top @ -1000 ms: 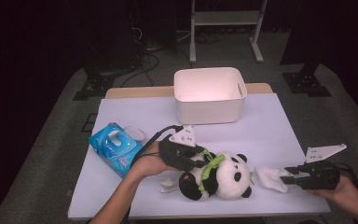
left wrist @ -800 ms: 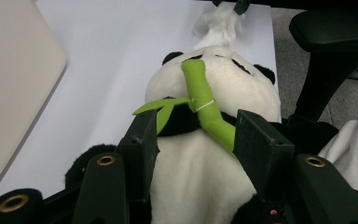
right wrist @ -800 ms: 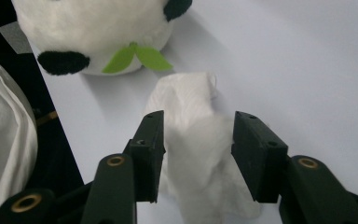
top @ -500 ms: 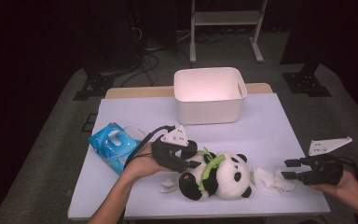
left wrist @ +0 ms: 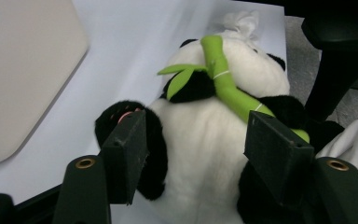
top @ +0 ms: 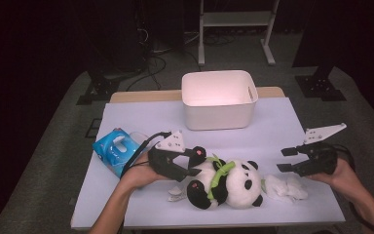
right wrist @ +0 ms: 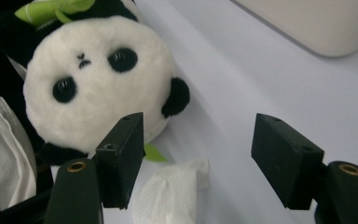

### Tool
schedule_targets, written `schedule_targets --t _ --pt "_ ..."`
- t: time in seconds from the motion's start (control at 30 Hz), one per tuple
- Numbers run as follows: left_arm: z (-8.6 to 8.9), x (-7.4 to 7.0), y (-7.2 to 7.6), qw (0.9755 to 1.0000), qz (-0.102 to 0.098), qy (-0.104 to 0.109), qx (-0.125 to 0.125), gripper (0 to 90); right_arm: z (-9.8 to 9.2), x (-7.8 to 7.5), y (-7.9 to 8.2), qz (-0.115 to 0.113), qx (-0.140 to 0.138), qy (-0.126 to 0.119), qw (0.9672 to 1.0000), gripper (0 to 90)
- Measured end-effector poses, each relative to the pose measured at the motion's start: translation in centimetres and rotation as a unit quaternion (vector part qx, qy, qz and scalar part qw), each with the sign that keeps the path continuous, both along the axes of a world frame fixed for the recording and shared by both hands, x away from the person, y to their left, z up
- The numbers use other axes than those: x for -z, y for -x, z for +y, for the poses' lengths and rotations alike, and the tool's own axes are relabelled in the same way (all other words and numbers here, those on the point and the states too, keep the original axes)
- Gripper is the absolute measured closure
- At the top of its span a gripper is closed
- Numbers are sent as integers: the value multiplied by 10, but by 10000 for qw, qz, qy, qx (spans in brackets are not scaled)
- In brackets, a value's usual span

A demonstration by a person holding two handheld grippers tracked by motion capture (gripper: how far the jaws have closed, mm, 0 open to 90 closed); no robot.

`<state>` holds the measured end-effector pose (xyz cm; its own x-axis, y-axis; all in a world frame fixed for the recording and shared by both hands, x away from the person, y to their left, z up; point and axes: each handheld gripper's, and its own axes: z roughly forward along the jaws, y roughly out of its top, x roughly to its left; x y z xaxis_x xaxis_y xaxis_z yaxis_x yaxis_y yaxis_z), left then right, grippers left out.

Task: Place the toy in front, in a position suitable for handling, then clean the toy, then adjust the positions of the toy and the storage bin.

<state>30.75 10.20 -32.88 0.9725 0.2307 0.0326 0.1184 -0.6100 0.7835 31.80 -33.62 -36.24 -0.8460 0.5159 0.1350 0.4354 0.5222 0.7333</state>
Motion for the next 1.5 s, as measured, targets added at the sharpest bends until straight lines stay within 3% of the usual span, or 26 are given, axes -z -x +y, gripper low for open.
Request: schedule_targets --t 0.13,0.2,0.33,0.4,0.53,0.77,1.13,1.5 --pt "8 4 1 9999 39 5 -144 295 13 -5 -13 -32 -176 -36 9998 325" --pt "14 6 2 9999 -19 -21 -128 283 22 -9 -20 -54 -234 37 9997 324" --pt "27 5 3 9994 -86 14 -339 255 36 -16 -32 -101 -405 73 9991 324" --pt "32 2 4 9990 -97 -96 -427 236 46 -22 -39 -120 -512 105 9986 324" --pt "40 0 3 9981 -136 -33 -605 211 63 -29 -50 -130 -660 175 9976 324" --pt "45 2 5 9979 -114 -72 -628 185 91 -33 -66 -133 -944 320 9949 323" --pt "51 1 9 9975 -129 -26 -695 174 107 -34 -78 -102 -1056 306 9939 322" --pt "58 2 8 9965 -128 -34 -828 162 120 -44 -94 -157 -1203 471 9915 320"
